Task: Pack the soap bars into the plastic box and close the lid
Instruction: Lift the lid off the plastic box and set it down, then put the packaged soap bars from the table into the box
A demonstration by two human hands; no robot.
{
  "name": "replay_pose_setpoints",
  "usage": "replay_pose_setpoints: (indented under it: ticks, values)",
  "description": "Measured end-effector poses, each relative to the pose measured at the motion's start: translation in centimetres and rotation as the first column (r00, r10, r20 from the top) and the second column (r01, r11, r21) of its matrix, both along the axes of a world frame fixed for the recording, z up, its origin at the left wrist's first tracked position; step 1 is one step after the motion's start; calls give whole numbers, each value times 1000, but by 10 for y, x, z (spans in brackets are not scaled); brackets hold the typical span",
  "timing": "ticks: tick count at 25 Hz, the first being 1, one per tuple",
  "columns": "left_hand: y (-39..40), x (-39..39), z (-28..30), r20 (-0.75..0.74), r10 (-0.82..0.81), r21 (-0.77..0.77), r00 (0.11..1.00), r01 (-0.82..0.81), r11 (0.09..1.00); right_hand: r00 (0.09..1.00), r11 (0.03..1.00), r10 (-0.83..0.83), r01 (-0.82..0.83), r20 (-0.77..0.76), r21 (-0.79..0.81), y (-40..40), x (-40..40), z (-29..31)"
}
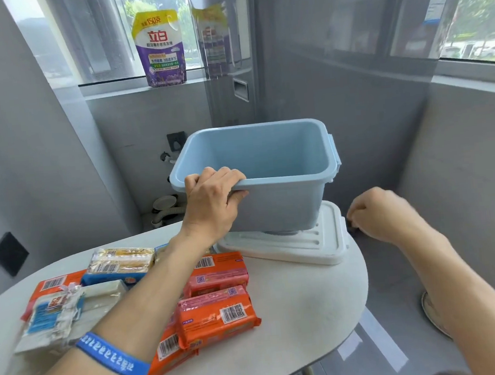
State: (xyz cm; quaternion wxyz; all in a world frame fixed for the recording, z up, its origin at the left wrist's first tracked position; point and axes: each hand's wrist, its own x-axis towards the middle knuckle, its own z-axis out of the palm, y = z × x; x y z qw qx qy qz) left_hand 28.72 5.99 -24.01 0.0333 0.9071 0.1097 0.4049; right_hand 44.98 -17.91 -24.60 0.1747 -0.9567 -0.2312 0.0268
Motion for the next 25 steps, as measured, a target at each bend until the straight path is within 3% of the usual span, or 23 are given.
replay_pose_setpoints:
  ticks: [2, 5, 8, 9, 11, 13, 15, 16, 18, 19, 21, 25]
  values:
    - [-11, 8, -10, -32, -27, -11, 999, 27, 1000, 986, 972, -158, 146, 51, 184, -10, 3, 4]
    - [-23, 16, -22, -56, -50, -53, 997, 47, 997, 974, 884, -227, 201, 11, 423, -13, 4, -1]
    - [-31, 23, -26, -85, -83, -62, 993, 78, 995, 944, 582, -3, 271, -330, 767, -8, 4, 4]
    - [-32, 25, -26, -92, -106, -60, 990, 101, 993, 916, 540, 70, 297, -394, 788, -5, 2, 5]
    - [-31, 25, -22, -79, -206, -140, 975, 194, 971, 900, 559, 110, 295, -422, 775, -1, -2, 1]
    - [-23, 19, -16, 97, -248, -368, 964, 266, 891, 899, 563, 86, 311, -429, 766, 2, 0, -2]
    - [-8, 14, -12, 278, 21, -677, 960, 181, 713, 879, 536, 87, 354, -468, 766, 2, 3, -4]
    - [0, 12, -11, 216, 167, -815, 962, 83, 573, 870, 523, 101, 366, -482, 770, 3, 4, -4]
    - [7, 11, -16, 52, 163, -952, 985, 0, 306, 869, 525, 124, 353, -480, 775, 4, 1, -1]
    - [8, 11, -19, 61, 104, -973, 993, 36, 228, 871, 525, 132, 343, -473, 779, 6, -1, -1]
    - [8, 11, -18, 135, 121, -976, 983, 111, 187, 870, 524, 147, 334, -470, 783, 9, -3, -1]
    - [12, 8, -20, 124, 135, -957, 983, 82, 278, 874, 574, 149, 304, -463, 760, 12, -5, -2]
